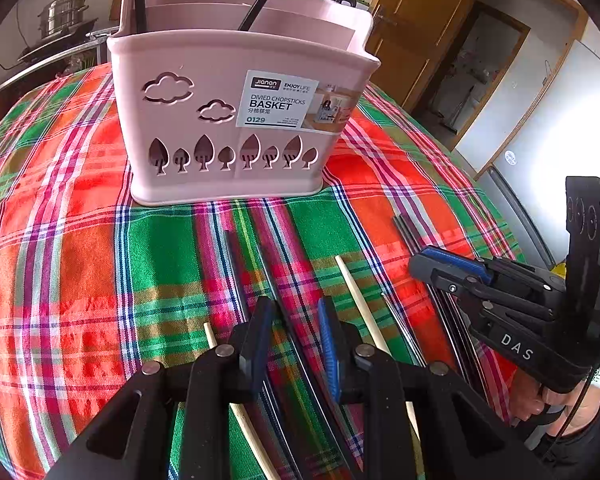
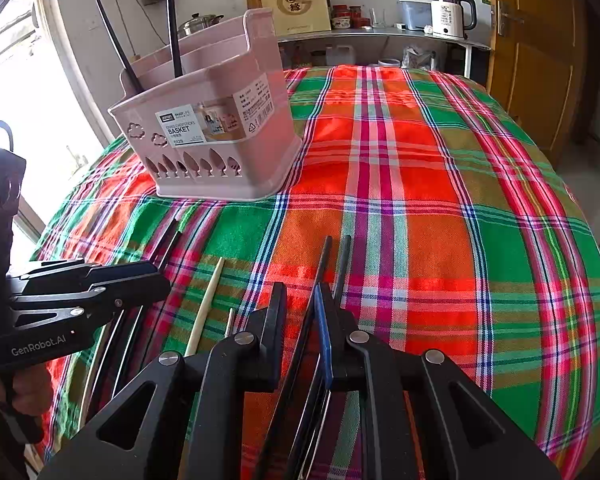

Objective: Organize utensils
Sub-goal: 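Close the left gripper on a dark chopstick while the right gripper grasps dark chopsticks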

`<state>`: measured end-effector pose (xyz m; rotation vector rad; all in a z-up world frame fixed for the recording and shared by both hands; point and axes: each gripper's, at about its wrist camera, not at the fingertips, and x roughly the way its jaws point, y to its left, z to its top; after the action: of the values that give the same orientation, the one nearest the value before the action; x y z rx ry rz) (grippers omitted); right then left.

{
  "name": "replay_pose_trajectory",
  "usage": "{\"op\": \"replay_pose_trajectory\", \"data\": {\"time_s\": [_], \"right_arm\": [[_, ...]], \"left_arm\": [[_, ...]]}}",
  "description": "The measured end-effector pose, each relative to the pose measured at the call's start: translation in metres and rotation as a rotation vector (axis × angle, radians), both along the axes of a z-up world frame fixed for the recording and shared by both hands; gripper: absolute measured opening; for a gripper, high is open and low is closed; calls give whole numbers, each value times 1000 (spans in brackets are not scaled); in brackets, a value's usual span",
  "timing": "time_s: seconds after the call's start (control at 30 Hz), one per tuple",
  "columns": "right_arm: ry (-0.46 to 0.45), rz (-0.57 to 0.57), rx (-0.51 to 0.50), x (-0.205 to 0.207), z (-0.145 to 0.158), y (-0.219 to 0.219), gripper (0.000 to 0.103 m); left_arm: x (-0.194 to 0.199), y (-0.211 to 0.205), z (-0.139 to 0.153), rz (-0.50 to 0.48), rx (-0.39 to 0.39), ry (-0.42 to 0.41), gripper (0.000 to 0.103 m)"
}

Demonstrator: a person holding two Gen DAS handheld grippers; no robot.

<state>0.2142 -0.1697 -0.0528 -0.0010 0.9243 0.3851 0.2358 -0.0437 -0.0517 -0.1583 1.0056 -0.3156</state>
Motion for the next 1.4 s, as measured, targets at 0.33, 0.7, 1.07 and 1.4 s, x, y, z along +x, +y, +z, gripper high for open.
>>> {"op": "replay_pose_trajectory", "data": {"time_s": [0.33,0.7,1.07,1.4], "right_arm": [[18,-5,-41,9,-1,7,15],[30,-13,-66,15,-1,9,7],[-34,6,-19,0,29,10,6],[-175,10,38,-24,91,6,6]], "left_arm": [[16,-20,-1,-14,76,1,23],[20,-10,-2,23,75,16,9],[7,10,24,27,-2,-5,8],[-22,21,99,10,-48,-143,5]]}}
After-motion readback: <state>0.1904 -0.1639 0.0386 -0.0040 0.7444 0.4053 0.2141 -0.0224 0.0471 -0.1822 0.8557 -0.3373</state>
